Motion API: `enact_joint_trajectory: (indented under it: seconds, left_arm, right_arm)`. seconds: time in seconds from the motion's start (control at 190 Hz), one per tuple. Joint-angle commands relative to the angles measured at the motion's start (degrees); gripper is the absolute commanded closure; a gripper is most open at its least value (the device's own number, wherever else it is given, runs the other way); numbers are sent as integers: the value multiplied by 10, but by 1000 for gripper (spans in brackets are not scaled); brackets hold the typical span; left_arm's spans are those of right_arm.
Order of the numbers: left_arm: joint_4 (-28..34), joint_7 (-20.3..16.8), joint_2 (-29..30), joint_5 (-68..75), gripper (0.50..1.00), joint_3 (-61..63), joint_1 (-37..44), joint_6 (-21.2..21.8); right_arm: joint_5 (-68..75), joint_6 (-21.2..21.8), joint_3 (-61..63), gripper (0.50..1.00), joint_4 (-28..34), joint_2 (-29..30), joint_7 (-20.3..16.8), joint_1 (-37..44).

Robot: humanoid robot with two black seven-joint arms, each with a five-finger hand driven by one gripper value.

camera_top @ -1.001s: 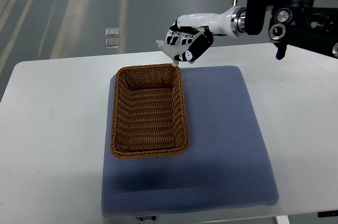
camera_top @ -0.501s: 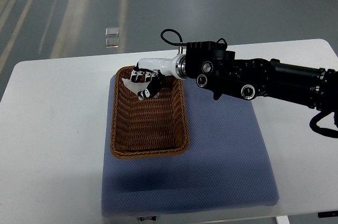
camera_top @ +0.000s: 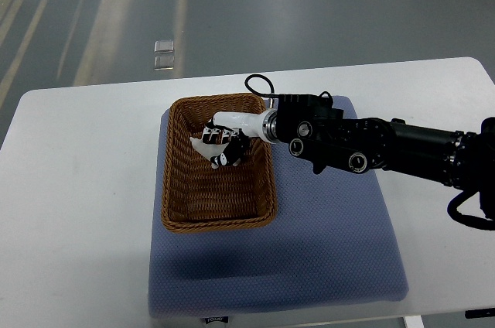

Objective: Place white bear in brown basket with right hand

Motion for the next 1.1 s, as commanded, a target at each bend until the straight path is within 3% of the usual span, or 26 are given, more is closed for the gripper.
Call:
enact_joint_trajectory:
  seconds: [0.0, 0.079, 0.163, 0.316, 0.49, 0.854, 1.096]
  left_arm:
    - [0, 0, 0, 0, 500, -1, 0, 0]
    - [0, 0, 0, 0, 500, -2, 0, 0]
    - [0, 0, 0, 0, 500, -2, 0, 0]
    - [0, 0, 0, 0, 500, -1, 0, 0]
    - [0, 0, 0, 0, 500, -1, 0, 0]
    - [2, 0, 0, 0, 500, 0, 0, 3]
    - [1, 0, 0, 0, 500, -1, 0, 3]
  right_arm:
    - [1, -3, 4, 681, -1, 0, 0, 0]
    - [2, -3, 7, 597, 0, 0, 0, 5]
    - [8, -2, 10, 577, 0, 0, 0, 15]
    - [14, -3, 37, 574, 0, -25, 0, 38]
    - [19, -4, 178, 576, 0, -65, 1, 28]
    - [103, -26, 554, 574, -7, -76, 15, -133]
    - [272, -22, 635, 574, -35, -76, 39, -189]
